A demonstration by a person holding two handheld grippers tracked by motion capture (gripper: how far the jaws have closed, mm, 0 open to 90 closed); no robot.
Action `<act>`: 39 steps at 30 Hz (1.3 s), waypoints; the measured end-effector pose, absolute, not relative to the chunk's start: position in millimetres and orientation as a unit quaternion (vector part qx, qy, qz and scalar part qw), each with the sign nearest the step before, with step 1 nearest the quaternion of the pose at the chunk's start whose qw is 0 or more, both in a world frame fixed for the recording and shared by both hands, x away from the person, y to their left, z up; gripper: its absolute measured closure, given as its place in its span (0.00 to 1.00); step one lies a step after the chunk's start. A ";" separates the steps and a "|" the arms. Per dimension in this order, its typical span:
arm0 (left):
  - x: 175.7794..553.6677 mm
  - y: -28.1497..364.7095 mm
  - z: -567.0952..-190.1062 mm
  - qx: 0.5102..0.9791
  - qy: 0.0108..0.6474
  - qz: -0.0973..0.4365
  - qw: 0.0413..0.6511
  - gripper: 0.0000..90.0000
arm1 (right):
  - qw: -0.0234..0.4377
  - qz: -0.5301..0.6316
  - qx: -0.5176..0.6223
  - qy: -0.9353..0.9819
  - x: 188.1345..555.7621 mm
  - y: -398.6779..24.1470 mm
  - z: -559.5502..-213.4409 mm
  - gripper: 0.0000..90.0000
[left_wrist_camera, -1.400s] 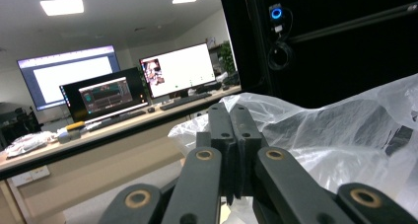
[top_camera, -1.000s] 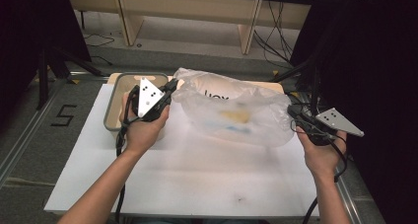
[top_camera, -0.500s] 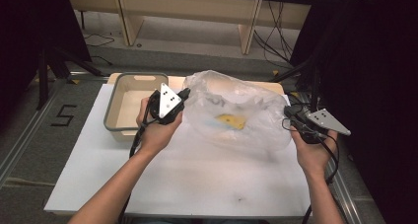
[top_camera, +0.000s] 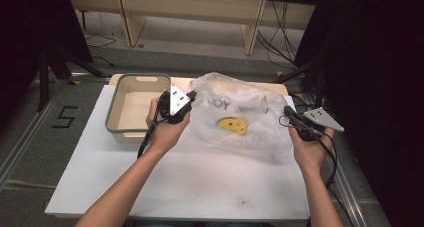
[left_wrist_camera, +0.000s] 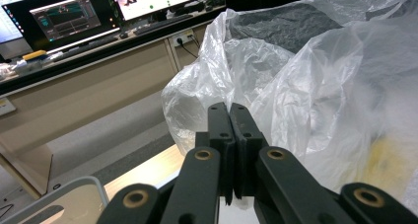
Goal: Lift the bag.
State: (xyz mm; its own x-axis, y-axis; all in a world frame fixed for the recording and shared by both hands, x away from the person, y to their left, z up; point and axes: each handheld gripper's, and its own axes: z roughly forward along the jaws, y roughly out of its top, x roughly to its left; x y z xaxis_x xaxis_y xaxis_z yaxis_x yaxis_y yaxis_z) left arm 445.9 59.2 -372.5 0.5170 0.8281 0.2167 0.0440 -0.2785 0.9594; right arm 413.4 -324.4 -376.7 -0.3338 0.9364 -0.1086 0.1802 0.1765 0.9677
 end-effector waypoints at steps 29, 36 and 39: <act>447.9 58.2 -364.5 0.661 0.332 0.390 0.549 0.44 | 0.398 0.473 0.459 0.638 427.9 -328.6 -388.3 0.87; 443.6 59.5 -361.4 0.659 0.331 0.389 0.552 0.39 | 0.403 0.460 0.470 0.636 432.5 -331.8 -391.0 0.83; 441.9 59.9 -359.4 0.654 0.333 0.383 0.561 0.38 | 0.403 0.459 0.472 0.635 434.6 -331.8 -390.6 0.80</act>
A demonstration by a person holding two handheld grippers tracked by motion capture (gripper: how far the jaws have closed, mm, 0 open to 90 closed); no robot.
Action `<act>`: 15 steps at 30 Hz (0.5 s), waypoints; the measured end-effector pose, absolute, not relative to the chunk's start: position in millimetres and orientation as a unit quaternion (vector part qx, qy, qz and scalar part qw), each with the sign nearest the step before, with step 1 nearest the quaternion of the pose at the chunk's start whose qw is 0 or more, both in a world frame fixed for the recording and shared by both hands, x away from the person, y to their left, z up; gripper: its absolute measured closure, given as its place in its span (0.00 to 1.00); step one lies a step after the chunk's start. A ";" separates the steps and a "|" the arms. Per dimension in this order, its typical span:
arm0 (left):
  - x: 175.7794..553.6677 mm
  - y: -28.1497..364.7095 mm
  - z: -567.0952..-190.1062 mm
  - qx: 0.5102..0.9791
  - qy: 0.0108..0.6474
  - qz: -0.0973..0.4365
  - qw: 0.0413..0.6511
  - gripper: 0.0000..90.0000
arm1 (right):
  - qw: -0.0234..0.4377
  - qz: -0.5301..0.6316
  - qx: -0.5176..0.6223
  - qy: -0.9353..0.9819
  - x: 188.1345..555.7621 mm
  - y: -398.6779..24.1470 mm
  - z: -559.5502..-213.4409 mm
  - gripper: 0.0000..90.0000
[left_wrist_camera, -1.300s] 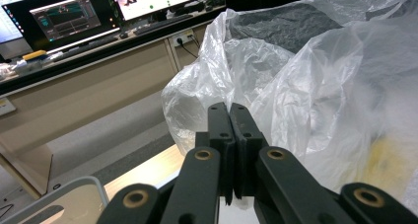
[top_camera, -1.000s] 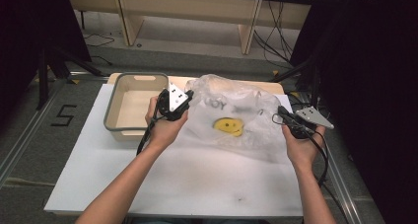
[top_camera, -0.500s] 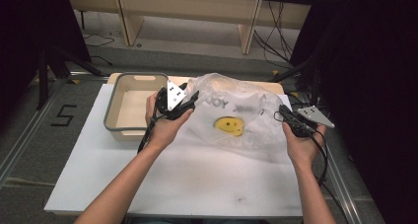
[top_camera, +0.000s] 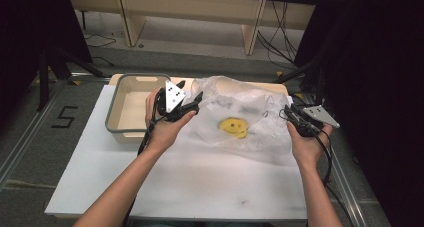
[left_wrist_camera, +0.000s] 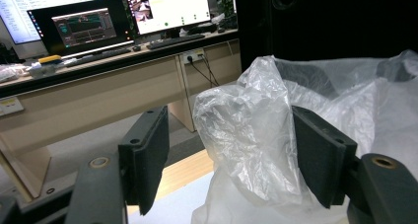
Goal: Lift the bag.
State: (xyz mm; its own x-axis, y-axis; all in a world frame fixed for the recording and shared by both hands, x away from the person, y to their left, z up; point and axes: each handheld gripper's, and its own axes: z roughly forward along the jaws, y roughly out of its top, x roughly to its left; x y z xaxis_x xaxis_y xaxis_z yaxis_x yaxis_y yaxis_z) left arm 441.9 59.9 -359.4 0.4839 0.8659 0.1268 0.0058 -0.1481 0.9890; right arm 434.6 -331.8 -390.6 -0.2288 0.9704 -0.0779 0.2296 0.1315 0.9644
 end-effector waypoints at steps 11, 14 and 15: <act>435.1 52.0 -345.2 0.643 0.321 0.378 0.584 0.34 | 0.402 0.485 0.453 0.630 431.2 -322.9 -375.3 0.61; 433.2 50.0 -340.7 0.642 0.316 0.378 0.588 0.33 | 0.403 0.497 0.450 0.623 428.9 -322.8 -370.2 0.56; 432.7 49.3 -338.6 0.640 0.315 0.379 0.590 0.32 | 0.405 0.502 0.447 0.620 428.5 -323.0 -368.4 0.55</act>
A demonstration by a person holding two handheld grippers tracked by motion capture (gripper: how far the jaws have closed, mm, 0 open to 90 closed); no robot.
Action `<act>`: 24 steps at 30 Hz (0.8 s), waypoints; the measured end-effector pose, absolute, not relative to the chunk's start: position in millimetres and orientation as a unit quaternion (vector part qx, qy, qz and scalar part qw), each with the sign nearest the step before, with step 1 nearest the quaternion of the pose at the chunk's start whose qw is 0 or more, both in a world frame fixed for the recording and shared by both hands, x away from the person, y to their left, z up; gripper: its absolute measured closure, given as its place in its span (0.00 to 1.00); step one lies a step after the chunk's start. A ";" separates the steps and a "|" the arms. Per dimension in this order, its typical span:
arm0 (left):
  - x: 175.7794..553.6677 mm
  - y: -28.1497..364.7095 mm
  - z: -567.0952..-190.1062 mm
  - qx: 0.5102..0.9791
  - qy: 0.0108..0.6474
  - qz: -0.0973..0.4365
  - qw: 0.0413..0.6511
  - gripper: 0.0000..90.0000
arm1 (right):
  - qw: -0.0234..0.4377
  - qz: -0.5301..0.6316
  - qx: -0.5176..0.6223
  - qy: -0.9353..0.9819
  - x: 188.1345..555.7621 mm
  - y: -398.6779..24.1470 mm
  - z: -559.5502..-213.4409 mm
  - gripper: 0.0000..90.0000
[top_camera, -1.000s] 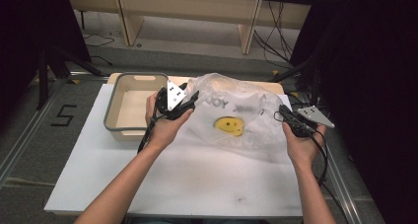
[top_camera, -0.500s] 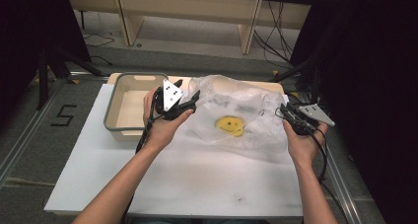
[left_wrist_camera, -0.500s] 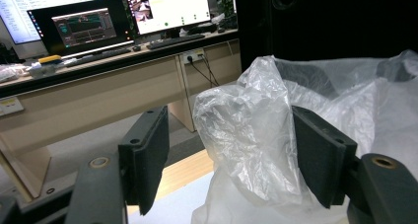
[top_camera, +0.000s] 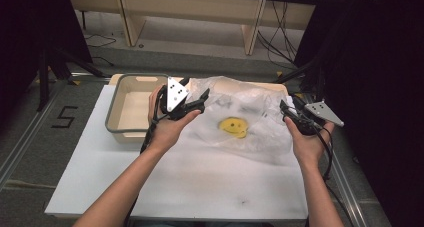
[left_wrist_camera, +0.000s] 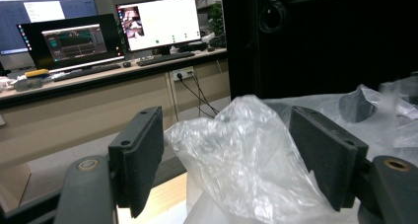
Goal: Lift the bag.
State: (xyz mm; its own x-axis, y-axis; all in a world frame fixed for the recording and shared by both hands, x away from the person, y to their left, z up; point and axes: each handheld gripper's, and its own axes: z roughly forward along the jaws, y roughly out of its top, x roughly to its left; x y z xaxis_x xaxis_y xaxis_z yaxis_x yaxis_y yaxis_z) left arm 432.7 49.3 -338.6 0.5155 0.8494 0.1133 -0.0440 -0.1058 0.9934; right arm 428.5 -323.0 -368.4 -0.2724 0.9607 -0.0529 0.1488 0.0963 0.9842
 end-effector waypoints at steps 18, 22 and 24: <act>431.4 49.6 -327.9 0.625 0.312 0.379 0.607 0.29 | 0.413 0.528 0.415 0.615 418.9 -320.4 -351.9 0.46; 431.1 50.7 -325.8 0.617 0.315 0.375 0.615 0.29 | 0.413 0.532 0.413 0.613 417.5 -320.4 -350.6 0.44; 430.4 51.0 -324.4 0.616 0.312 0.376 0.618 0.29 | 0.414 0.532 0.413 0.612 417.2 -320.9 -349.8 0.44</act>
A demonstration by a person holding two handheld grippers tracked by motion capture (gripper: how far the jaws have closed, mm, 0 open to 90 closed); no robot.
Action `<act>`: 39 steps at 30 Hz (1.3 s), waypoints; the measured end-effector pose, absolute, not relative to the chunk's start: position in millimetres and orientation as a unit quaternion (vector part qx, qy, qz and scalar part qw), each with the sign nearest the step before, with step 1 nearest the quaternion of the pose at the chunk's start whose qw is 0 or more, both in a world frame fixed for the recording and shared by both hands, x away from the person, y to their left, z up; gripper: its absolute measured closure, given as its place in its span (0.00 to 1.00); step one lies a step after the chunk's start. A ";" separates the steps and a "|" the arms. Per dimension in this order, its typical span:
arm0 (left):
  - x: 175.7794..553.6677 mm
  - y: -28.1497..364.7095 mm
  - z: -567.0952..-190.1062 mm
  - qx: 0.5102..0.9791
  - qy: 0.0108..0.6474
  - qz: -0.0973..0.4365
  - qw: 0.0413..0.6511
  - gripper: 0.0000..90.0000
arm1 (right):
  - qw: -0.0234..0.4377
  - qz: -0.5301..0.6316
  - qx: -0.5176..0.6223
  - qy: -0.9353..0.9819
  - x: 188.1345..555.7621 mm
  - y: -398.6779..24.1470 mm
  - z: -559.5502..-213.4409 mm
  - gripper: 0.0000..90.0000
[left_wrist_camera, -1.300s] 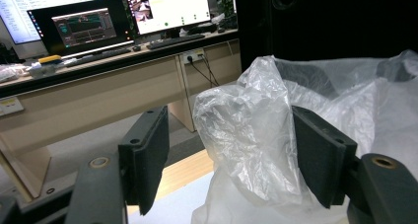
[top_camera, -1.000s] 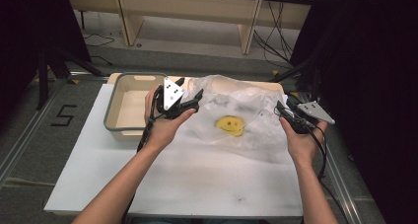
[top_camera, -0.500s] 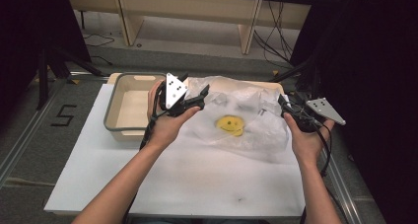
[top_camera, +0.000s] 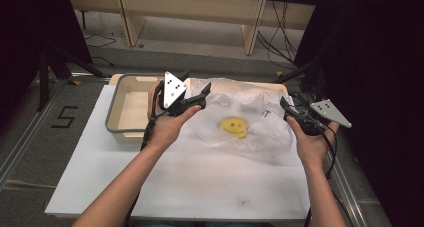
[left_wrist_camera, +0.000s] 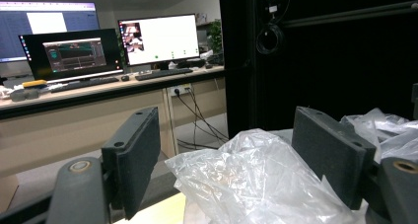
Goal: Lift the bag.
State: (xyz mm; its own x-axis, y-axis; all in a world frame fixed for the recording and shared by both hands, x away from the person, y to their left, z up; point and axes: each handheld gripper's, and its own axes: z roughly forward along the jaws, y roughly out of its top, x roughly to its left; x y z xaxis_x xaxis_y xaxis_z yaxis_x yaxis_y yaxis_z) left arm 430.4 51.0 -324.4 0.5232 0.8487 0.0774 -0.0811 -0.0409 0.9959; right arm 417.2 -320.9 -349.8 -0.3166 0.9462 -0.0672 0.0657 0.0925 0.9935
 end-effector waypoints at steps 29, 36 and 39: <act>421.4 81.6 -297.2 0.560 0.317 0.384 0.662 0.27 | 0.421 0.528 0.412 0.612 415.3 -327.1 -348.6 0.42; 420.6 94.2 -307.3 0.576 0.324 0.385 0.644 0.26 | 0.415 0.531 0.407 0.617 407.2 -334.3 -346.9 0.41; 418.6 99.4 -314.8 0.587 0.325 0.383 0.635 0.26 | 0.411 0.530 0.400 0.625 401.6 -336.8 -347.3 0.41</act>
